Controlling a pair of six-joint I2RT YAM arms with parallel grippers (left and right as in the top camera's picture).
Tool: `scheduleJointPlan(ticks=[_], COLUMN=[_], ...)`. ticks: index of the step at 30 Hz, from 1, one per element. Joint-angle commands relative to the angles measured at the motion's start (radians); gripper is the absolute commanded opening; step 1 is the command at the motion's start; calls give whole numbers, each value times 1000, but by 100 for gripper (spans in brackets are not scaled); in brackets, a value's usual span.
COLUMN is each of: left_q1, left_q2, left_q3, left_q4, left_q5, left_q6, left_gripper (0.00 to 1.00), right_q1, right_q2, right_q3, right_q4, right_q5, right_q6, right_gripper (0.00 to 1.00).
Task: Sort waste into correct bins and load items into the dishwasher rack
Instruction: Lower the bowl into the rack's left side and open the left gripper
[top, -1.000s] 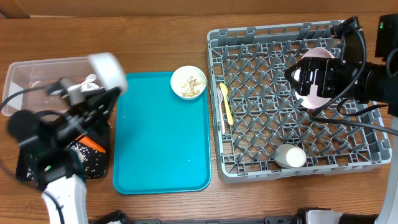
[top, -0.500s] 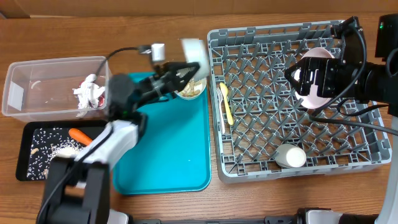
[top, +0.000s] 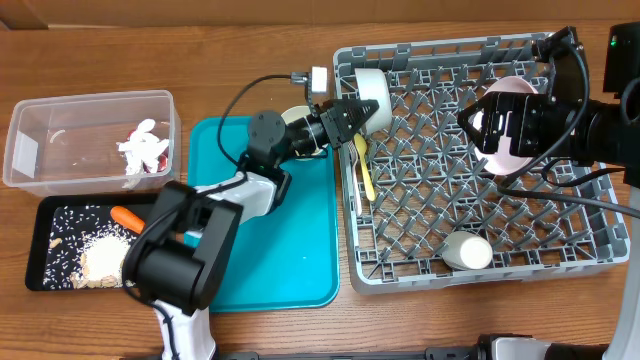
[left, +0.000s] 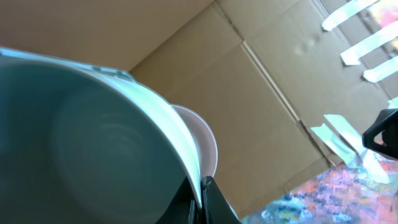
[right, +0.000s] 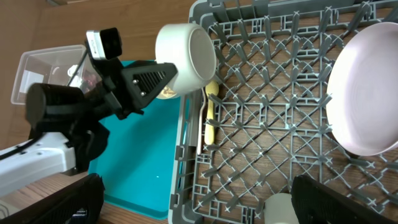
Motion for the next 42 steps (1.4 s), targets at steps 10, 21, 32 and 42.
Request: scheduleJointPlan(ticks=[10,21,32,42], left_q1=[-30,-33,-87,-57], left_q2=[126,129,132,132], left_q3=[22,71,71,71], left_q4=[76,176,14,-60], left_q5=[-31,19,22,50], left_q6=[-41,-61,5,20], left_gripper=[4,4,4,4], right_q1=[5,5,5,5], right_q2=[-2,-2,-2,-2], right_q3=[3,3,3,3], right_q4=[5,5,5,5], right_q5=[3,3,3,3], right_q6=[1,1,1,1], right_gripper=[100,100,100,100])
